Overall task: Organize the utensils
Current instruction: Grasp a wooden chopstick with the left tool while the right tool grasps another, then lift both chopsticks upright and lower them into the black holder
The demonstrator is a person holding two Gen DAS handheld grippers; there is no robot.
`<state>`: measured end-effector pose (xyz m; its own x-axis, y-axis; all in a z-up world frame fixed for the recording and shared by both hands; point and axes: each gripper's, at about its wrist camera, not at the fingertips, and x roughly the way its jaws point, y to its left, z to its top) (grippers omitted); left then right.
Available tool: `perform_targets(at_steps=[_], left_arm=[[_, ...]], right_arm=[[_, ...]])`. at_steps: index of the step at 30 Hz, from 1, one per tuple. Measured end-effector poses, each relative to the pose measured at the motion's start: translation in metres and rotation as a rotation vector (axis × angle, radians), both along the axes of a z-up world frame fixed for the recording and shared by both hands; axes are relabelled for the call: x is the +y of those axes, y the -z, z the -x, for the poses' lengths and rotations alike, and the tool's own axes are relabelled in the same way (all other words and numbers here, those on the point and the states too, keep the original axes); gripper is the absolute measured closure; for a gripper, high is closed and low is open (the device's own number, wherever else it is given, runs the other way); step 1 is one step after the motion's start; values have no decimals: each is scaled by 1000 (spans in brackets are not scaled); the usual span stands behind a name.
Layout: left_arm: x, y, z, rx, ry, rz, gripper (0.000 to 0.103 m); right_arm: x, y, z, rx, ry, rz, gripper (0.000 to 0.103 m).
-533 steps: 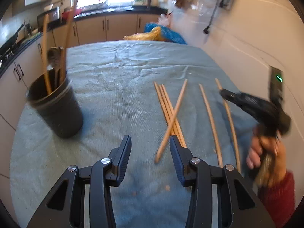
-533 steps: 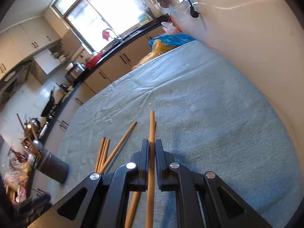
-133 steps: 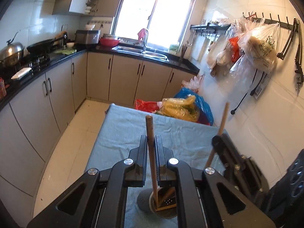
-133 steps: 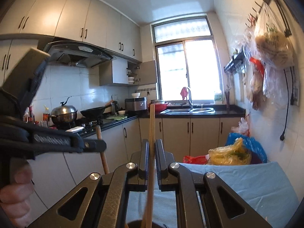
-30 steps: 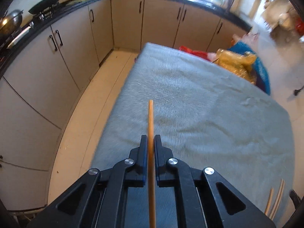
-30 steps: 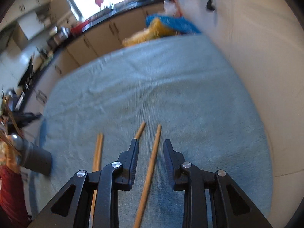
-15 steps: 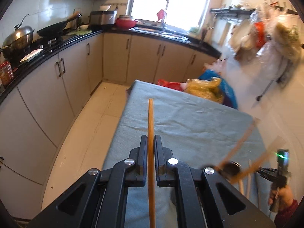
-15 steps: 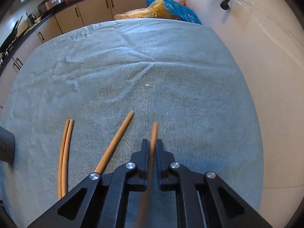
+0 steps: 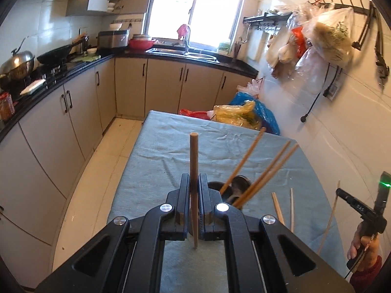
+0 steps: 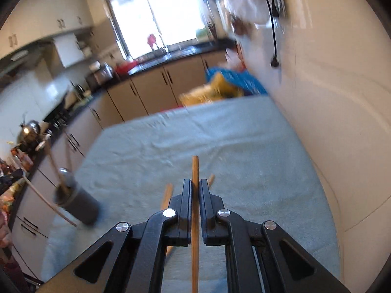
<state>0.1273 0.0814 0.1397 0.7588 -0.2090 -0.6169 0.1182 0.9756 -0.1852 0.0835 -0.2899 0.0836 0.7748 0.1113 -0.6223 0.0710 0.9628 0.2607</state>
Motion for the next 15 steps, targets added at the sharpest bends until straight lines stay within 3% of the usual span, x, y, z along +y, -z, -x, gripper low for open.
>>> perform_targets(at_steps=[5, 15], left_arm=[[-3, -12, 11, -14, 3, -8, 97], [-6, -33, 30, -45, 3, -14, 97]], right_arm=[[13, -26, 26, -112, -3, 4, 97], [37, -61, 34, -201, -51, -26, 97]])
